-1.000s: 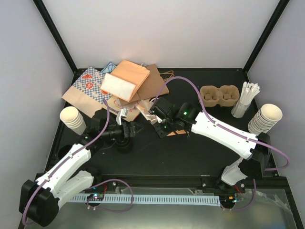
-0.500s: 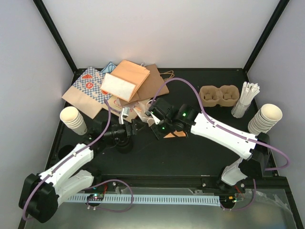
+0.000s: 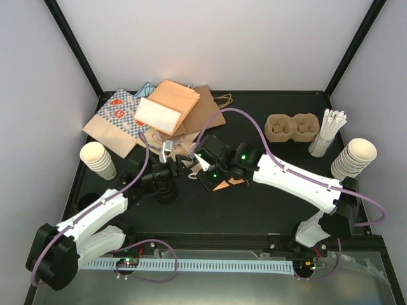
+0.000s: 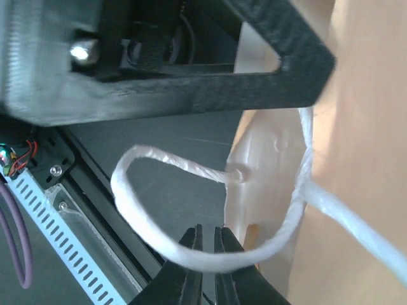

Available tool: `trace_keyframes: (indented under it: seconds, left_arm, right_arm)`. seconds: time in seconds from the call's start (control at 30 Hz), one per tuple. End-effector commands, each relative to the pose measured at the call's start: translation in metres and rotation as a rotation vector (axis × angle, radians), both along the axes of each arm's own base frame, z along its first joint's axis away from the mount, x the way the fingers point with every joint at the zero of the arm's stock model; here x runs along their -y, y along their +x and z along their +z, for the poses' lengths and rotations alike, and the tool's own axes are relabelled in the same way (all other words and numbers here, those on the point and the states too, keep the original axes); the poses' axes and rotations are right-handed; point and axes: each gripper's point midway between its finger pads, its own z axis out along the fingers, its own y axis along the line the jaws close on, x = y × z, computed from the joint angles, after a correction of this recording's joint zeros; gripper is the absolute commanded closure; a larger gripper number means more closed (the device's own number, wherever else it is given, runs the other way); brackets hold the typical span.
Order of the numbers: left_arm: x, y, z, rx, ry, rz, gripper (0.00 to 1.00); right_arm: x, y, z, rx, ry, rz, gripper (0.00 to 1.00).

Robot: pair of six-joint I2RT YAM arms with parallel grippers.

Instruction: Pack the takeout coffee

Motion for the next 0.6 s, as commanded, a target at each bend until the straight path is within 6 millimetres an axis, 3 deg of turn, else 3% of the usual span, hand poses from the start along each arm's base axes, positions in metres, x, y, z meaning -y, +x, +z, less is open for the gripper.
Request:
trace_keyframes:
  seconds: [0.0,0.07,0.2,0.37,0.57]
  left_arm:
    - [0.003,0.005,0.003,0.001,-0.017,0.015,0.33]
    - [0.003,0.005,0.003,0.006,-0.013,0.013,0.33]
    - [0.002,0.005,0.003,0.016,-0.006,0.011,0.33]
    - [0.002,0.004,0.003,0.033,0.0,0.005,0.33]
    - [0.001,0.003,0.005,0.048,0.001,0.005,0.33]
  right_arm:
    - [-0.009,-0.01,0.012,0.005,0.057,0.052,0.88]
    - [-0.011,-0.016,0.017,-0.006,0.085,0.074,0.84]
    - [-0.013,-0.026,0.04,-0.007,0.18,0.106,0.67]
    - [-0.011,-0.035,0.067,0.009,0.272,0.137,0.64]
    - [0.003,-0.023,0.073,0.064,0.256,0.07,0.62]
